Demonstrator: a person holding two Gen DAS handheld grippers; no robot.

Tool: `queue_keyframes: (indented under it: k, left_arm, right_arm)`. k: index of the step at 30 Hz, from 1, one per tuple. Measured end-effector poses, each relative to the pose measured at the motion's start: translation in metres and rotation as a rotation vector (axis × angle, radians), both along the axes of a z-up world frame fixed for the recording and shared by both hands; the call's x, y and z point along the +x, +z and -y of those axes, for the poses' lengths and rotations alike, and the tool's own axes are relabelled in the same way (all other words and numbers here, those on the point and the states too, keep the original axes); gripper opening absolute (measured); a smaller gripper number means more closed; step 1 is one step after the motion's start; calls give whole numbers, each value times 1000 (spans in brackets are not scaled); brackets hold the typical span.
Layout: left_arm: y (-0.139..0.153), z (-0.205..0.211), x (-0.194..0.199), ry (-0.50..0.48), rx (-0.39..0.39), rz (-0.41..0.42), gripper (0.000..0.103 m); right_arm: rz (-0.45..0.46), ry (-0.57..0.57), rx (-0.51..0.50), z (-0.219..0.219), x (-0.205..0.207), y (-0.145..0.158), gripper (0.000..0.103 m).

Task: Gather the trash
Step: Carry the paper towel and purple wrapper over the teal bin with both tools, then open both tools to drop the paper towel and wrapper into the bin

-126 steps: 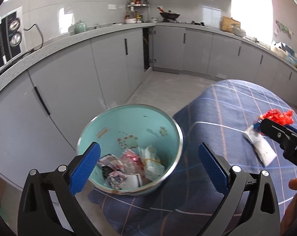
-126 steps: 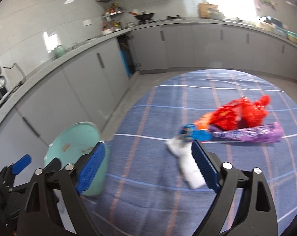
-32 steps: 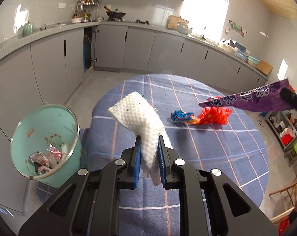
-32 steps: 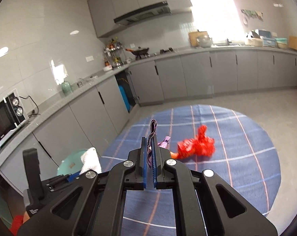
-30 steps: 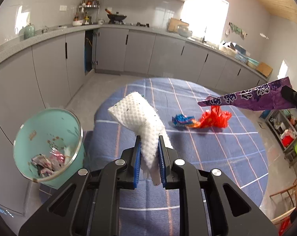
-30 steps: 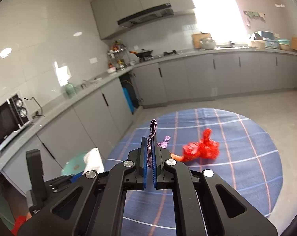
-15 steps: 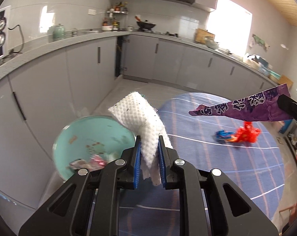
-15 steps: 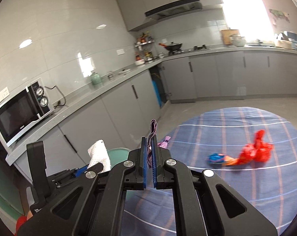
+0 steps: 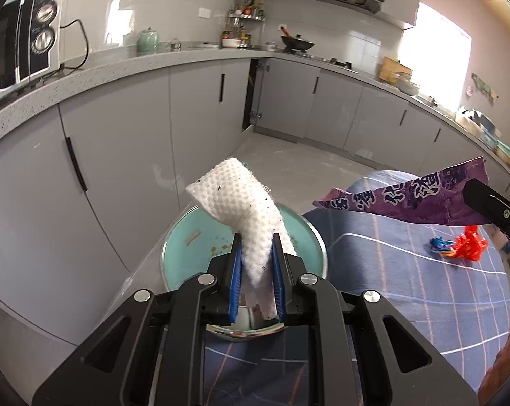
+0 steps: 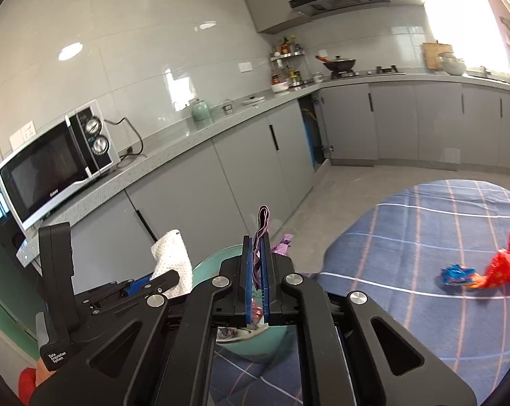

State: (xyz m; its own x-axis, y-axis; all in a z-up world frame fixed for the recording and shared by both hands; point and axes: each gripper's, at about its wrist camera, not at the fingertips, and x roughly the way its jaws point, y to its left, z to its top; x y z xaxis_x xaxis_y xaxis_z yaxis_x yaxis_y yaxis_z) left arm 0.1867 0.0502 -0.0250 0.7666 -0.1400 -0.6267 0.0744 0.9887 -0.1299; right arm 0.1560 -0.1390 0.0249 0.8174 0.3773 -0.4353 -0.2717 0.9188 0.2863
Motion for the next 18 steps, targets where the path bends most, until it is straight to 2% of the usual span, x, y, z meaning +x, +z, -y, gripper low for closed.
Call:
queue_keyframes:
  k: [18]
  left_arm:
    - [-43,-16,37,30,23,-118,17]
  right_arm:
    - [-95,65,-29,-56,57,-59,6]
